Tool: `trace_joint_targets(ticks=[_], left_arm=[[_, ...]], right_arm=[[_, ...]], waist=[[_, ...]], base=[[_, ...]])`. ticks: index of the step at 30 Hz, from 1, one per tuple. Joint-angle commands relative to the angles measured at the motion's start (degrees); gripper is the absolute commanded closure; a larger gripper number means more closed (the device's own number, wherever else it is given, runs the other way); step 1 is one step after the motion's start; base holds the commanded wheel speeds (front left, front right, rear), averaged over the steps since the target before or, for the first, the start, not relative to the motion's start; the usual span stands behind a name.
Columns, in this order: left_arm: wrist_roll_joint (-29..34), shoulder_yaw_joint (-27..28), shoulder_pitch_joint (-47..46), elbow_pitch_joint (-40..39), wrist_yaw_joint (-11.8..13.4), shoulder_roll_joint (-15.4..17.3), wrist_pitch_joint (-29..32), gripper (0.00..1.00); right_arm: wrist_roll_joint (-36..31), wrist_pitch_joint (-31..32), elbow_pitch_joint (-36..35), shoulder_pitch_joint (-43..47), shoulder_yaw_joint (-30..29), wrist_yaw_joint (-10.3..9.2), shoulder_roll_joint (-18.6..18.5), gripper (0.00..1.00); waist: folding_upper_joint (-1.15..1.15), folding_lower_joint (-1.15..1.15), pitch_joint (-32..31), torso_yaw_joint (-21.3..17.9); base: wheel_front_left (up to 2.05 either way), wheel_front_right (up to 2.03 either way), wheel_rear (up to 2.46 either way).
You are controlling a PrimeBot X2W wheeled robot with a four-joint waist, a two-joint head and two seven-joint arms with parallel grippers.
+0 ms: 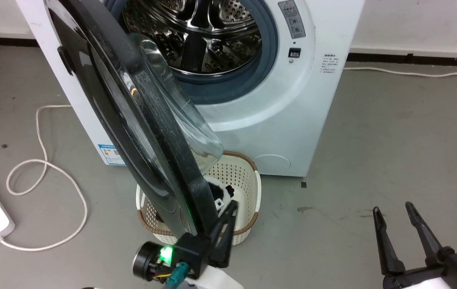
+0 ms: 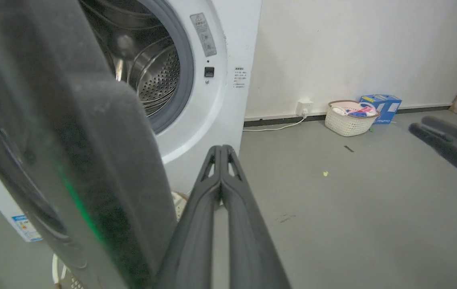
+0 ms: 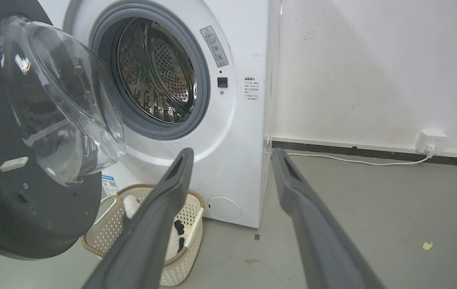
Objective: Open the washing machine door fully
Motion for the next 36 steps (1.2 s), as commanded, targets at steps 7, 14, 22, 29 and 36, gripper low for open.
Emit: trace_joint_targets(ticks=[7,14,22,29,36], left_arm=[[-1.4,1.6,-4.1,7.0,2.3,0.3,-3.3,1.00],[-1.7,2.2,-1.3,7.4,2.8,2.1,-4.7,1.00],[-2.3,2.0,2.0,4.8,4.1,2.7,-3.8,1.00],[-3.6,5.4,1.7,2.5,4.5,6.6,-1.5,1.00],[-6.4,11.8,0.5,3.0,5.9,10.2,-0.6,1.00]], right_arm=[[0.3,-0.2,0.4,-1.1,0.4,0.05,0.2,0.00],[-0.1,-0.2,1.0,-0.4,-0.1,0.05,0.2,0.00],[0.6,-0.2,1.6,1.0,-0.2,0.05,0.2,0.00],[0.3,-0.2,1.9,0.9,1.5,0.05,0.2,0.00],[-1.3,-0.2,2.0,-0.5,2.7,0.05,0.2,0.00]], waist=[[0.00,0.00,0.8,0.6],[0.00,0.00,-1.0,4.1],[0.00,0.00,-3.0,12.7],[0.00,0.00,-2.1,21.7],[0.00,0.00,1.0,24.2]], base=[[0.00,0.00,0.00],[0.00,0.00,0.00],[0.00,0.00,0.00],[0.00,0.00,0.00],[0.00,0.00,0.00]])
